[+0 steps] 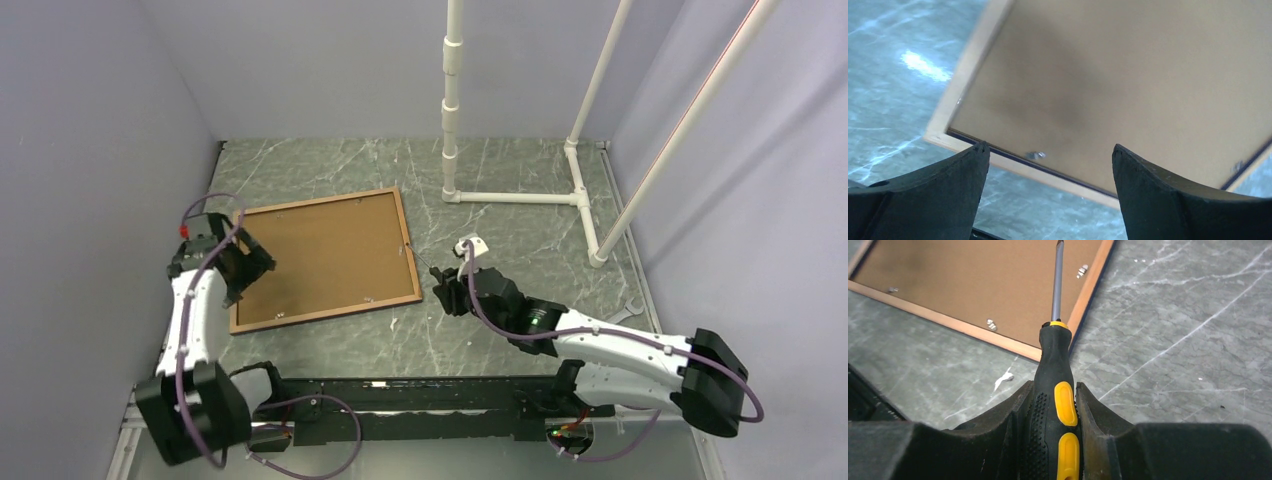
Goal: Take the photo out of the frame
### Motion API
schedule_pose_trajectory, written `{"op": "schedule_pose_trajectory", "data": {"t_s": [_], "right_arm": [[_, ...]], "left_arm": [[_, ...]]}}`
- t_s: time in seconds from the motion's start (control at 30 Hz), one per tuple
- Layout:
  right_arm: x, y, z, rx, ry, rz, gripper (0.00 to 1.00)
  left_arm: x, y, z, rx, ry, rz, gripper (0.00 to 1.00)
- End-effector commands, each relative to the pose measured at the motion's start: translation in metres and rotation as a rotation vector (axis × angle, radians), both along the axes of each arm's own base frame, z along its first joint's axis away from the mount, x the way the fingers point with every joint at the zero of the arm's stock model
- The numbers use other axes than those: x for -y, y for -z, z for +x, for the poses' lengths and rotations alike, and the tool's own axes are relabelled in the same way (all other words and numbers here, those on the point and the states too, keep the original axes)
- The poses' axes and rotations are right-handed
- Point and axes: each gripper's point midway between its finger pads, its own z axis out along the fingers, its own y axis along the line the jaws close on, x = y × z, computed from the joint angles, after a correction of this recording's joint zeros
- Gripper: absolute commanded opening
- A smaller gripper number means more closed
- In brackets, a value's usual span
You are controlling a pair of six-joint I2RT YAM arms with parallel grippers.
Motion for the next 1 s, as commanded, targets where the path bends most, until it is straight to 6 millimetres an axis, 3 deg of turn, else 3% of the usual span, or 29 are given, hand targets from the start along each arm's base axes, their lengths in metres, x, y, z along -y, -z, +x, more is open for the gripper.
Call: {"op": "schedule_pose_trajectory", "data": {"t_s": [0.0, 0.2, 0.3, 0.4, 0.67, 0.83, 0.97], "right_arm": [[-0.005, -0.035, -0.005, 0.066, -0.046, 0.128, 0.0], [0.01, -0.04, -0.011, 0.082, -0.022, 0.172, 0.0], [0.015, -0.043, -0.013, 0.09, -0.015, 0.185, 0.0], [0.015, -0.048, -0.015, 0.093, -0.031, 0.21, 0.0], [0.002, -0.049, -0.024, 0.067, -0.106, 0.226, 0.0], [0.005, -0.049, -0.026, 0.071, -0.104, 0.239, 0.0], [0.008, -0.05, -0.024, 0.081, -0.086, 0.243, 0.0]], "left_arm": [[-0.044, 0.019, 0.001, -0.079, -0.161, -0.082, 0.94], [-0.096, 0.031, 0.009, -0.138, -0.263, -0.046, 0.94], [-0.108, 0.034, 0.02, -0.146, -0.197, -0.001, 0.92], [-0.107, 0.043, 0.024, -0.173, -0.133, -0.008, 0.87], [-0.074, 0.068, 0.026, -0.161, -0.024, -0.123, 0.77], [-0.067, 0.084, 0.025, -0.21, -0.015, -0.171, 0.56], [-0.065, 0.087, 0.021, -0.237, -0.018, -0.15, 0.47]]}}
